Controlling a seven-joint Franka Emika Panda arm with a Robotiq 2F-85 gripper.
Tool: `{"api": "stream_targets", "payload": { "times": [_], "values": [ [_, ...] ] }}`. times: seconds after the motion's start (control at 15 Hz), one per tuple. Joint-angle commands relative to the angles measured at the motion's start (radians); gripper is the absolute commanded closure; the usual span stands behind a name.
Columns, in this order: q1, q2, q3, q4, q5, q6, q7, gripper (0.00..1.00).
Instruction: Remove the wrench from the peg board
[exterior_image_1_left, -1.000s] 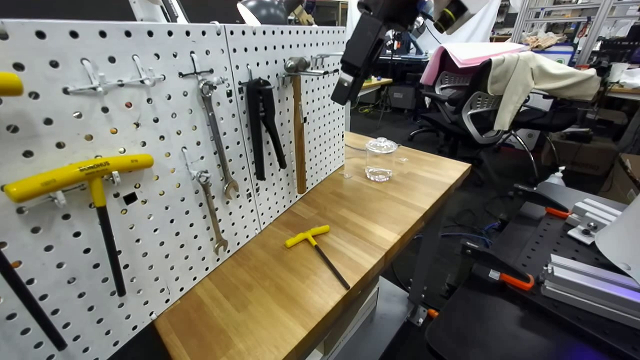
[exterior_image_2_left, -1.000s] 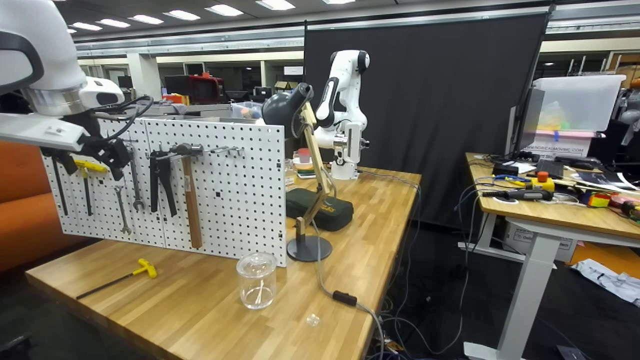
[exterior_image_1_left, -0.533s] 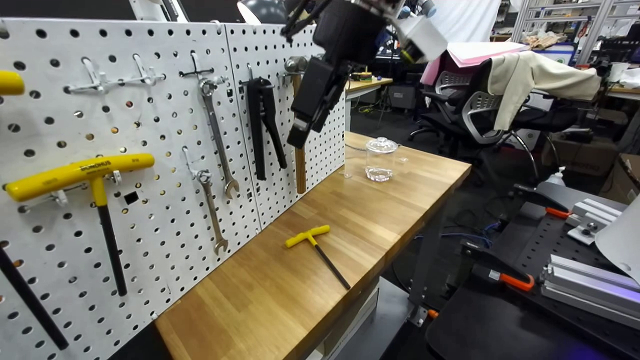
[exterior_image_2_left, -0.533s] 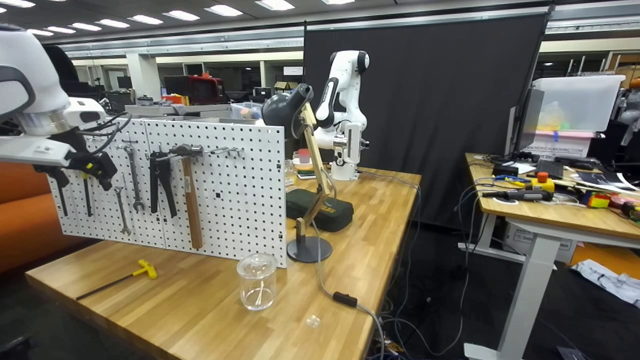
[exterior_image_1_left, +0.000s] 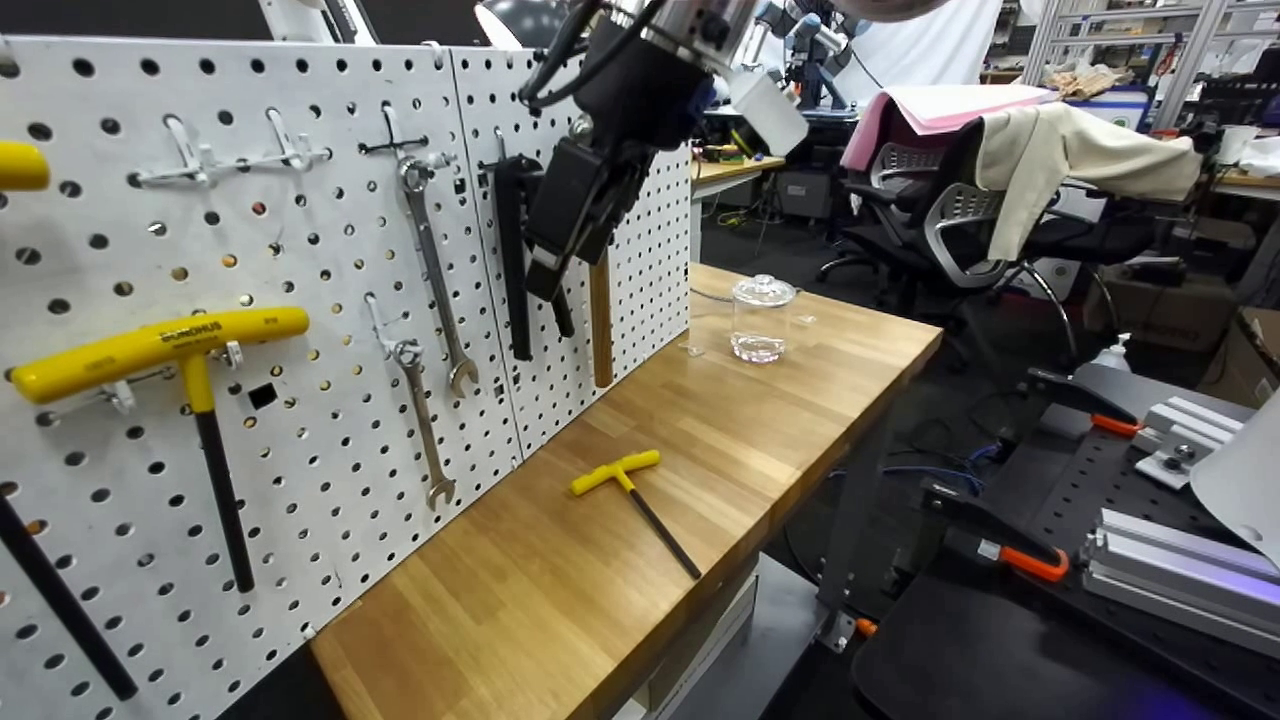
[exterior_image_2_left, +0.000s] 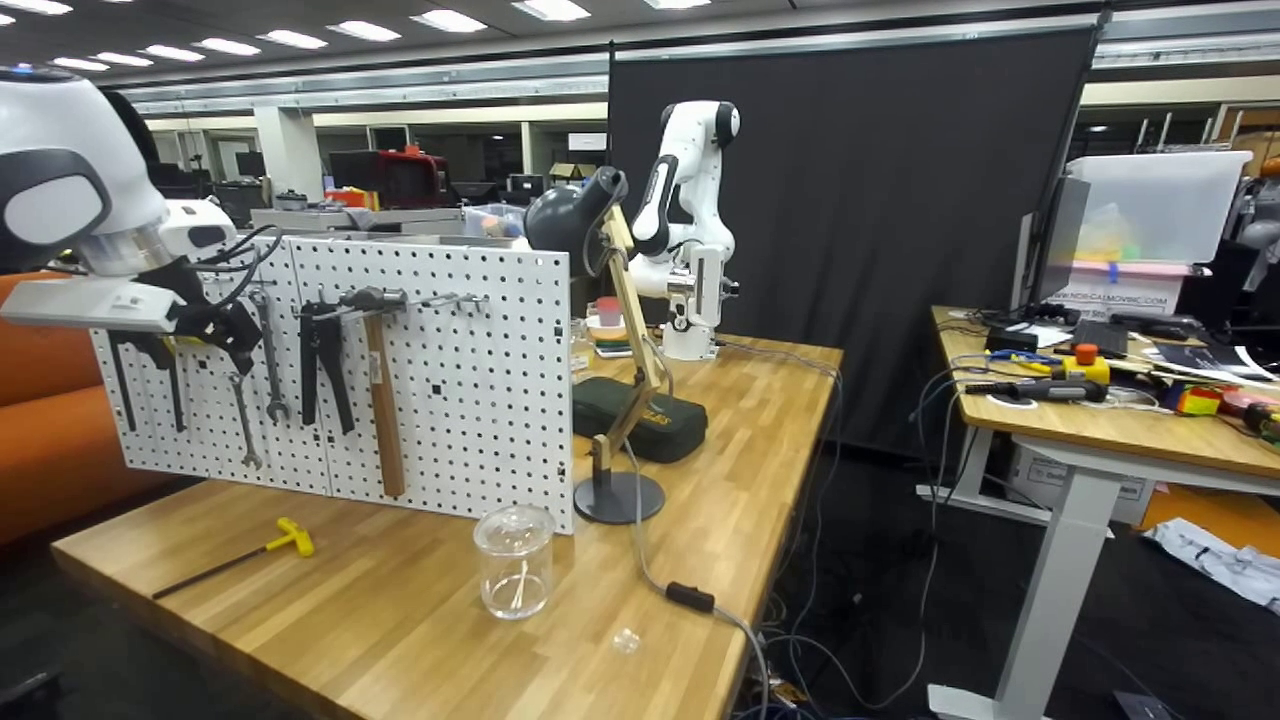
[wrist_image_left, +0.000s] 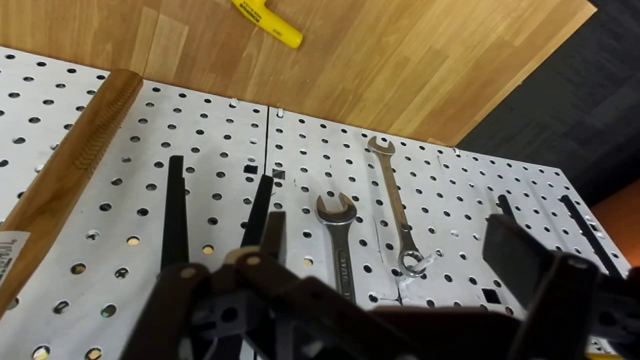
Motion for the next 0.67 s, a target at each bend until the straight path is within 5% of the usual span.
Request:
{"api": "stream_targets", "payload": {
  "times": [0.0,0.6],
  "values": [
    [0.000,0.000,0.000,0.000,0.000,0.000,0.000,0.00],
    [0.005,0.094,0.010,0.064,0.049,0.093,0.023,0.00]
  ]
}}
